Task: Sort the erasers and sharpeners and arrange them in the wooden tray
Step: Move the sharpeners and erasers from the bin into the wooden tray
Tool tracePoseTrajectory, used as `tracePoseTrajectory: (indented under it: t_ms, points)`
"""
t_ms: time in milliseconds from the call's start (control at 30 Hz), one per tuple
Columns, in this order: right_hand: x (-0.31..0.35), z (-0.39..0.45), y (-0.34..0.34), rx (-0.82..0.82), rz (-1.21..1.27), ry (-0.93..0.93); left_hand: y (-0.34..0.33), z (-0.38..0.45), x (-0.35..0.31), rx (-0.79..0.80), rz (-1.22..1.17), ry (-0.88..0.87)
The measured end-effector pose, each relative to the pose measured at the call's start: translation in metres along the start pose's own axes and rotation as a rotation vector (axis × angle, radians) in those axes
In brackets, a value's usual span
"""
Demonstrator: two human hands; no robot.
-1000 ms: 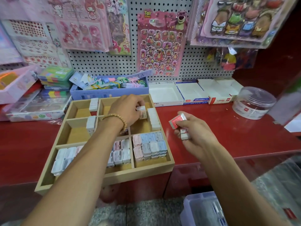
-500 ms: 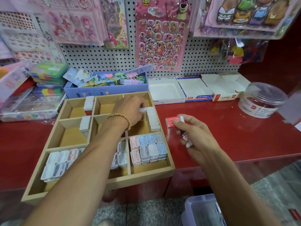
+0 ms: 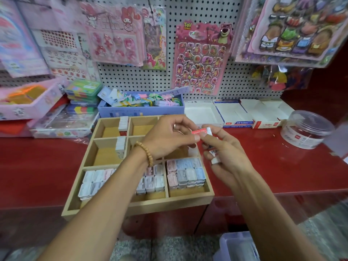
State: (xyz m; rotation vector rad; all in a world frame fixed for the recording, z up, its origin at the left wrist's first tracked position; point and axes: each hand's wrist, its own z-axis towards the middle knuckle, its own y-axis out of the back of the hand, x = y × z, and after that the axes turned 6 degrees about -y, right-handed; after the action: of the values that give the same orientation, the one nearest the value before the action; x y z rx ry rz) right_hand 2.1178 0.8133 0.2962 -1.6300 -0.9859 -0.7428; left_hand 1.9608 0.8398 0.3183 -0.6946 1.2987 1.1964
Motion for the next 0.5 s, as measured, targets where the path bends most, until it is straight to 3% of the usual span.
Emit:
tracePoseTrajectory:
  t_ms: [233, 500]
  points:
    - [-0.004, 0.007, -0.026, -0.046, 0.186, -0.131, 0.039, -0.019, 0.002, -0.183, -0.023, 0.005]
    - [-0.015, 0.014, -0.065, -0.071, -0.028, -0.116, 0.081, -0.027, 0.014, -0.359, 0.116, -0.014]
